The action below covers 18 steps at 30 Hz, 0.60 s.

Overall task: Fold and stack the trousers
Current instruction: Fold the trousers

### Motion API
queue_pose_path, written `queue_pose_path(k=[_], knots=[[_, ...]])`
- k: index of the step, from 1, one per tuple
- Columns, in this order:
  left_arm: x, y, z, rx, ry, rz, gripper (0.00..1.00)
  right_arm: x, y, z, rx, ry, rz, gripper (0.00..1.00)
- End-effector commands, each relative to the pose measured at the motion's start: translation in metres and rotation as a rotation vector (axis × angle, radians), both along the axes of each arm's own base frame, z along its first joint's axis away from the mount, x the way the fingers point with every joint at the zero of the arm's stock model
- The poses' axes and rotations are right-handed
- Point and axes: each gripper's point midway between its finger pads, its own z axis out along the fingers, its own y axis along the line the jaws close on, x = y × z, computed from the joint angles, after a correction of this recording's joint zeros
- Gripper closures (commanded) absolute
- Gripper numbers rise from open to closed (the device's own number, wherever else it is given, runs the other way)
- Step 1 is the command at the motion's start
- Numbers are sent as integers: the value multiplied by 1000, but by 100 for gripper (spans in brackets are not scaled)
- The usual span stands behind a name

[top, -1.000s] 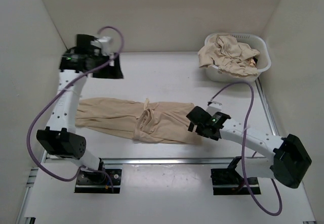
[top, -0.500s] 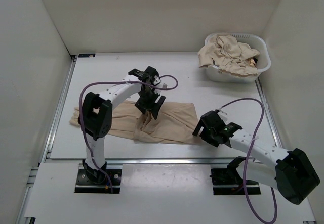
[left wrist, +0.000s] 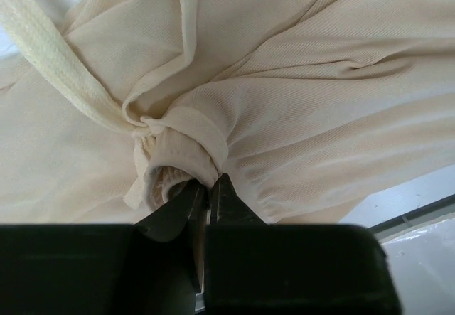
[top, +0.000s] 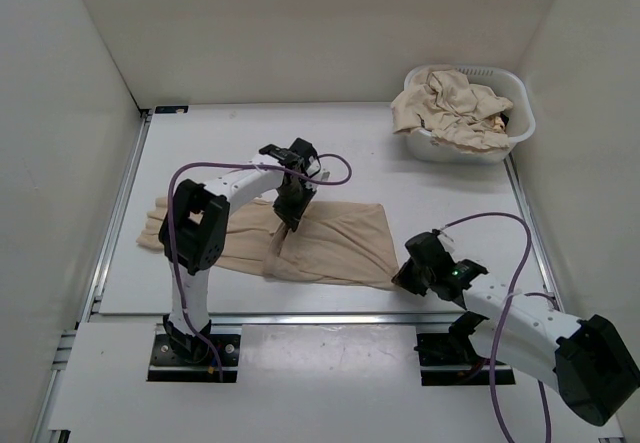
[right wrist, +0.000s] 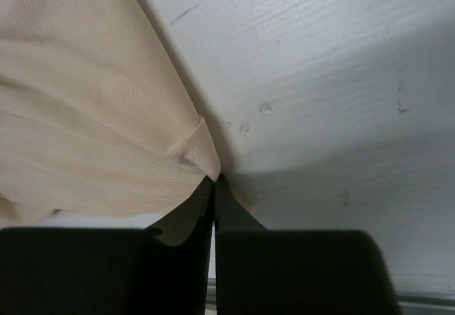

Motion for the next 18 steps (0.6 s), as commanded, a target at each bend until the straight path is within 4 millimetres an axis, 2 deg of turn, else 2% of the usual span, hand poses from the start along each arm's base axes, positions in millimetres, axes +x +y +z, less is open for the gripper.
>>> queue_pose_path(k=[1,3,4,6,7,8,9,10,11,13,14,15,17,18], knots=[[24,-8,51,-88,-144,15,86,-24,-20,-13,-54,72,-14,100],[30,0,57,-70,-171,35,86,-26,-19,-13,-38,67,-9,100],[31,6,61,-61,-176,47,86,-27,-17,-11,-32,61,12,93],[27,10,58,-43,-164,49,86,-28,-17,-9,-38,63,38,76],[22,14,54,-29,-142,49,86,-30,-18,-7,-52,72,49,59],[21,17,57,-18,-147,51,86,-25,-21,2,-80,49,60,50],[15,20,50,-5,-127,51,86,-23,-31,6,-134,38,50,44],[14,25,52,-5,-128,60,86,-16,-33,13,-149,12,50,39],[12,26,49,0,-120,60,86,-2,-27,34,-158,-58,96,31],[9,28,48,2,-116,60,86,20,-26,57,-199,-134,117,25],[5,30,44,11,-103,59,86,41,-23,82,-223,-205,140,23],[2,32,40,18,-91,59,86,52,-22,79,-274,-177,158,23],[1,35,38,16,-79,66,86,71,-14,83,-303,-158,201,23],[1,35,38,16,-79,66,86,89,-3,84,-336,-138,238,23]])
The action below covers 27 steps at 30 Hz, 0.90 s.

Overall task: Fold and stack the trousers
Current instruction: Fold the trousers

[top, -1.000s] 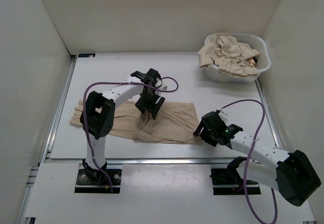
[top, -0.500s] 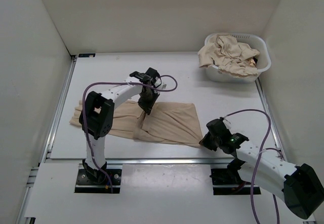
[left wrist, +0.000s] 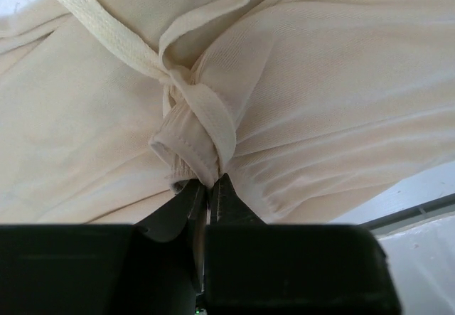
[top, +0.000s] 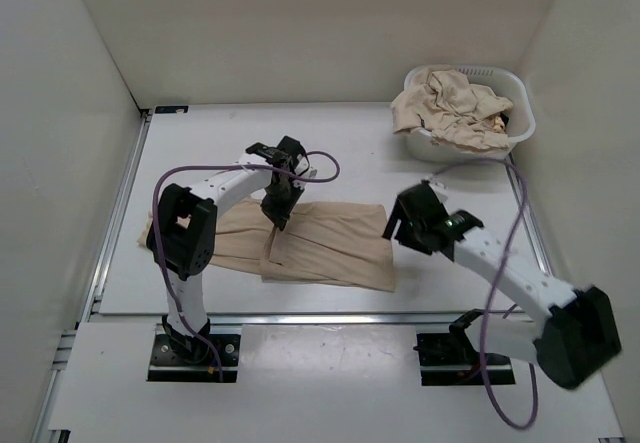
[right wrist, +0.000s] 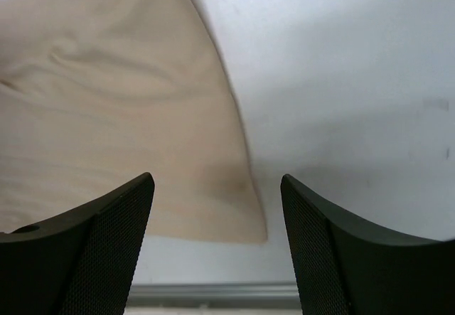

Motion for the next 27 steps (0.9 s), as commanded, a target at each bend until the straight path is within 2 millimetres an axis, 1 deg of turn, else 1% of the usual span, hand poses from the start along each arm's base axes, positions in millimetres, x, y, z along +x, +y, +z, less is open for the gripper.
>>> queue_pose_path(k=[1,2,3,4,5,6,7,8,9,10,11,12,15,16,17,18,19,20,21,22,23,24,25,26,27], knots=[[-2,6,20,-20,-43,9,86,44,6,9,-160,-13,103,23],[-4,7,20,-19,-42,9,86,49,6,7,-189,6,96,23],[-2,11,20,-11,-46,20,86,64,10,5,-206,23,74,23],[-5,13,16,-5,-36,20,86,69,13,5,-210,28,75,23],[-5,13,19,-9,-44,20,86,75,13,-6,-228,59,68,22],[-6,17,17,-4,-34,29,86,82,19,-3,-222,56,80,22],[-5,14,17,-16,-38,27,86,83,21,-8,-229,68,81,22],[-3,18,17,-16,-38,39,86,83,18,-17,-237,99,77,22],[-3,16,17,-25,-33,38,86,84,21,-17,-222,97,83,22],[-1,15,16,-25,-33,38,86,82,21,-25,-214,113,94,22],[-1,17,16,-33,-29,45,86,87,28,-26,-163,99,102,22],[0,17,16,-33,-28,45,86,89,31,-27,-150,91,106,22],[0,17,16,-33,-28,45,86,102,25,-43,-139,105,62,22],[-1,17,13,-28,-21,45,86,103,28,-50,-115,127,69,22],[-1,17,11,-28,-20,45,86,112,29,-50,-88,105,61,23],[-1,17,11,-28,-20,45,86,114,33,-52,-73,104,69,26],[-2,17,8,-23,-11,45,86,117,32,-59,-56,120,41,35],[0,16,5,-23,-11,45,86,117,34,-63,-28,138,47,39],[5,14,8,-33,-28,45,86,118,39,-65,-2,141,50,43],[8,12,11,-39,-39,45,86,121,39,-68,14,147,47,51],[17,13,12,-39,-58,56,86,121,42,-70,27,151,55,57],[20,12,14,-44,-68,56,86,118,43,-77,31,166,60,66],[26,11,14,-36,-84,59,86,119,42,-77,32,165,41,79],[31,13,18,-42,-97,68,86,120,42,-77,40,166,8,96],[37,12,20,-40,-110,70,85,119,36,-80,44,177,-19,100]])
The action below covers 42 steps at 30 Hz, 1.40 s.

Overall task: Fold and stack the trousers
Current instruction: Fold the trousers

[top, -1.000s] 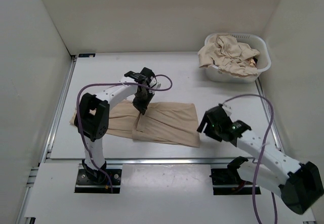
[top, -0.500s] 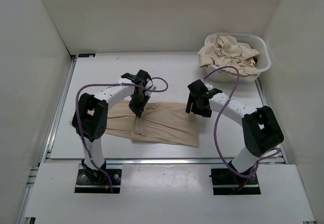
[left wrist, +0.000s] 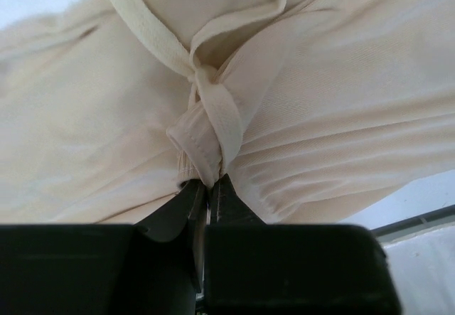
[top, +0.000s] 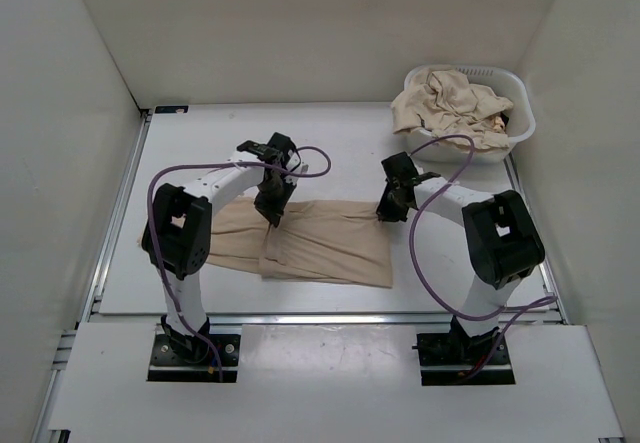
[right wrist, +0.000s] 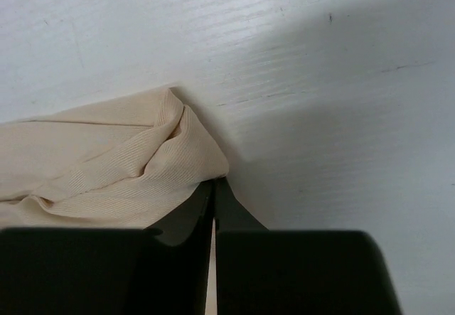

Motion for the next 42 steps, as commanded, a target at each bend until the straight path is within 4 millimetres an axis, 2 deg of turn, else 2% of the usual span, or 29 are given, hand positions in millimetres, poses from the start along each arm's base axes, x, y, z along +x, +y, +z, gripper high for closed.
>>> queue_pose_path(k=[1,2,3,8,11,12,13,14,16,19,20,21,22,25,26,27,30,35,36,38,39,40,41,42], knots=[[32,-6,22,-37,-112,20,85,5,-1,-4,50,-1,-63,100],[36,-4,25,-41,-122,29,85,3,-3,-8,48,8,-97,100],[36,-3,22,-29,-118,31,85,9,-11,-3,32,-17,-135,100],[31,2,7,-1,-82,32,85,13,-18,1,12,-41,-188,100],[31,6,1,5,-71,41,82,12,-19,-4,-2,-23,-180,98],[32,10,-2,10,-63,53,81,13,-18,-2,-3,-23,-180,92],[32,10,-2,10,-63,53,75,15,-15,1,4,-27,-143,73],[34,15,-7,15,-52,65,70,7,-17,-1,-9,2,-125,59],[33,13,-7,6,-47,63,64,6,-18,17,-9,-18,-104,43],[36,13,-4,-11,-51,70,58,-18,-27,35,-40,4,-98,35],[35,11,-4,-21,-46,68,57,-31,-32,32,-56,35,-98,35],[35,11,-7,-18,-37,68,56,-42,-29,38,-34,41,-77,35],[34,9,-7,-26,-33,66,56,-62,-28,26,-3,88,-56,35],[34,9,-7,-26,-33,66,54,-77,-12,20,88,66,-23,35],[34,10,-10,-22,-25,66,54,-92,-13,4,104,107,-21,35],[33,8,-10,-30,-21,64,54,-87,6,9,209,67,23,35],[32,8,-14,-25,-11,64,53,-92,18,-2,271,82,25,35],[35,13,-21,-9,1,75,48,-92,12,-30,213,149,-10,42],[35,13,-21,-9,1,75,48,-94,11,-34,206,162,-12,55],[36,14,-21,-1,-3,77,42,-97,22,-34,252,170,20,75],[36,14,-21,-1,-3,77,36,-103,19,-37,270,181,-3,92],[36,14,-21,-1,-3,77,32,-100,18,-34,290,155,-21,97],[39,18,-17,-6,-14,89,28,-96,14,-23,314,108,-46,100],[41,21,-13,-19,-21,103,25,-103,4,-26,326,112,-97,100]])
